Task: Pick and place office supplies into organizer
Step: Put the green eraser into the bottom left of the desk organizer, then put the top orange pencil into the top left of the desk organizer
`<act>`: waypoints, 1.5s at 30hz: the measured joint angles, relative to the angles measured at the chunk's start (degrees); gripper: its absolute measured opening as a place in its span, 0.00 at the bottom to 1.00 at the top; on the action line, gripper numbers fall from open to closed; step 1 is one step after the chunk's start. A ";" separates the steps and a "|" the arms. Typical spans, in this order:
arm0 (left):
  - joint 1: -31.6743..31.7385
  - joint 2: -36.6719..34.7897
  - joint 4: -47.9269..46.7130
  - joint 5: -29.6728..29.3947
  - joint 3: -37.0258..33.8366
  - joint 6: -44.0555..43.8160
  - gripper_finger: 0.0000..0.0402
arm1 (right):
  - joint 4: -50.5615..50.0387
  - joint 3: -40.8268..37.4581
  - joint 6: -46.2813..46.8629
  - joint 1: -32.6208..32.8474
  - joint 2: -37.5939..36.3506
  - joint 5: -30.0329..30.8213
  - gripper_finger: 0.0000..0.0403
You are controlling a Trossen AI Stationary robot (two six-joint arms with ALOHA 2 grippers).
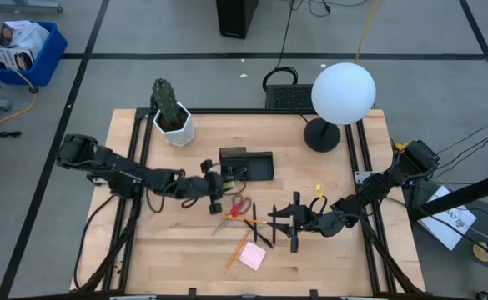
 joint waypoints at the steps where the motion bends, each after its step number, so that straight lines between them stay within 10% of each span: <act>1: 1.08 0.00 0.14 0.08 0.00 -0.01 0.27 | -0.02 0.00 0.00 0.02 0.01 0.00 0.29; 16: 13.84 0.00 0.25 9.19 0.00 -0.30 0.27 | -0.02 0.00 0.02 0.02 0.00 0.00 0.29; 37: 14.46 1.16 0.35 10.08 -0.02 0.21 0.28 | -0.04 0.00 0.02 0.01 0.00 0.00 0.29; 45: 14.80 1.16 0.29 10.92 -0.01 -2.77 0.47 | -0.04 0.00 0.02 0.02 0.01 0.00 0.29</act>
